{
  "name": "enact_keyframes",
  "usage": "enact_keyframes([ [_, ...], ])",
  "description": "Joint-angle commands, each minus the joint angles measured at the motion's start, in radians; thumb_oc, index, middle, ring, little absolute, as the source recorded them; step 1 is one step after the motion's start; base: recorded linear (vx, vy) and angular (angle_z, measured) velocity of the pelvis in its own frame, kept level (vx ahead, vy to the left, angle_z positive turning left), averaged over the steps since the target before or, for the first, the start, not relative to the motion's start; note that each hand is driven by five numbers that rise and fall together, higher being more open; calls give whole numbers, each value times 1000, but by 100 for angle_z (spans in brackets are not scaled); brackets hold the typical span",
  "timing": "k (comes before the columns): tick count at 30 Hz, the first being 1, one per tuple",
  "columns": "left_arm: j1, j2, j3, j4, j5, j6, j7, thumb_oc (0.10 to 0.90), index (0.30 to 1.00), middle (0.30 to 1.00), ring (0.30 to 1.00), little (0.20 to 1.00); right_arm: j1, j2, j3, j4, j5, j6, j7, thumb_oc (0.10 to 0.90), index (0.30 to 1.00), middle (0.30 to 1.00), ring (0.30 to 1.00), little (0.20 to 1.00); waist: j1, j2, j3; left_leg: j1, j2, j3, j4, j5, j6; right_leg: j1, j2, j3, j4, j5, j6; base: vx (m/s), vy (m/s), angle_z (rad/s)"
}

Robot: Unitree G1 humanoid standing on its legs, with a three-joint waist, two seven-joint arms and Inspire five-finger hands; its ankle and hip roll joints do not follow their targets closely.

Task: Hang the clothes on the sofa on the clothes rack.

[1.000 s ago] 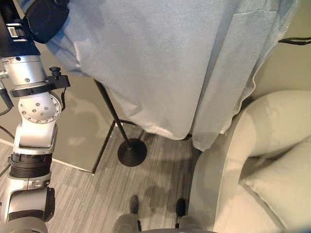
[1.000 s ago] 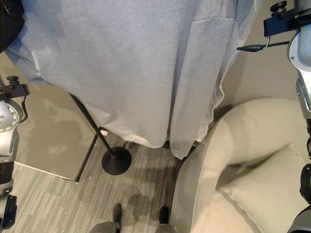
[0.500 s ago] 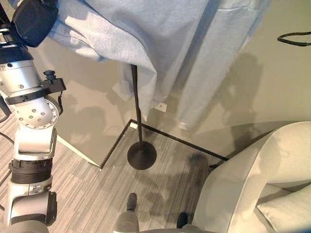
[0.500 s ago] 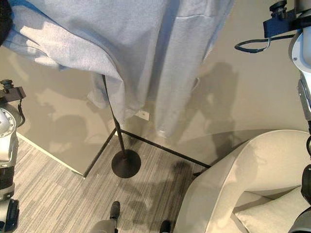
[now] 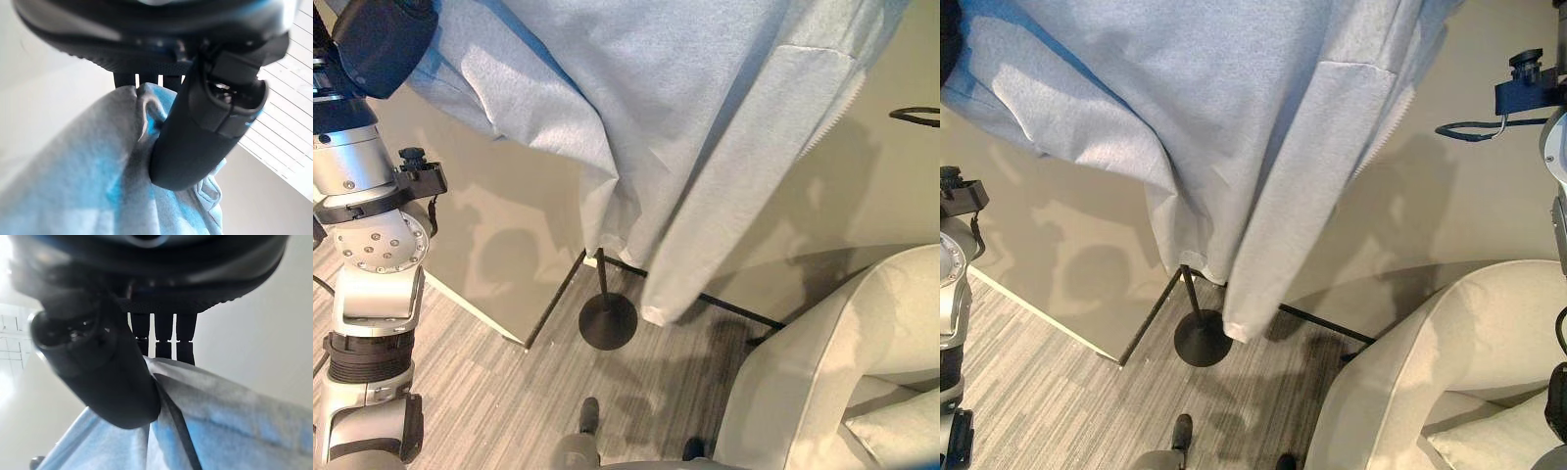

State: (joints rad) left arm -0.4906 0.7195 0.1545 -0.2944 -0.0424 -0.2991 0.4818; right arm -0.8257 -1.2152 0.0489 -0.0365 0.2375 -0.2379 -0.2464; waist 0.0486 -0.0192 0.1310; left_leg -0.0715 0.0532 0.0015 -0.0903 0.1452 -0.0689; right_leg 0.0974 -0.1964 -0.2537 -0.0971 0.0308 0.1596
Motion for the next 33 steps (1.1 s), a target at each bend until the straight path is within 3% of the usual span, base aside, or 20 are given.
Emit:
enact_keyframes([
  [1,-43,66,-6,42,-77,-32,-18,400,300,300,300,300,-19,9,-79,65,-5,7,-61,400,300,300,300,300,-12,-48,-133,151,70,119,3,-200,-67,29,-40,15,10,-31,27,4,-25,-6],
  [8,-86,42,-95,63,-123,-35,-84,400,300,300,300,300,39,-3,-127,46,-82,12,-78,400,300,300,300,300,-50,-32,-132,164,87,143,3,-200,-69,21,-26,40,10,-37,22,-9,-23,-11],
  [12,-76,23,-83,63,-139,-42,-80,400,300,300,300,300,84,-15,-173,54,-105,14,-96,400,300,300,300,300,-62,-30,-135,173,96,153,3,-204,-70,21,-18,49,10,-40,20,6,-17,-12],
  [24,7,13,46,32,-119,-49,-28,400,300,300,300,300,181,-8,-248,52,-100,12,-80,400,300,300,300,300,-48,-38,-137,194,112,163,3,-205,-75,35,-3,52,10,-55,10,-8,-26,-9],
  [33,144,7,204,-36,-152,-78,-22,400,300,300,300,300,297,37,-387,12,-83,-4,-88,400,300,300,300,300,-18,-33,-138,191,124,138,3,-188,-91,58,10,23,10,-77,-3,-22,-59,9],
])
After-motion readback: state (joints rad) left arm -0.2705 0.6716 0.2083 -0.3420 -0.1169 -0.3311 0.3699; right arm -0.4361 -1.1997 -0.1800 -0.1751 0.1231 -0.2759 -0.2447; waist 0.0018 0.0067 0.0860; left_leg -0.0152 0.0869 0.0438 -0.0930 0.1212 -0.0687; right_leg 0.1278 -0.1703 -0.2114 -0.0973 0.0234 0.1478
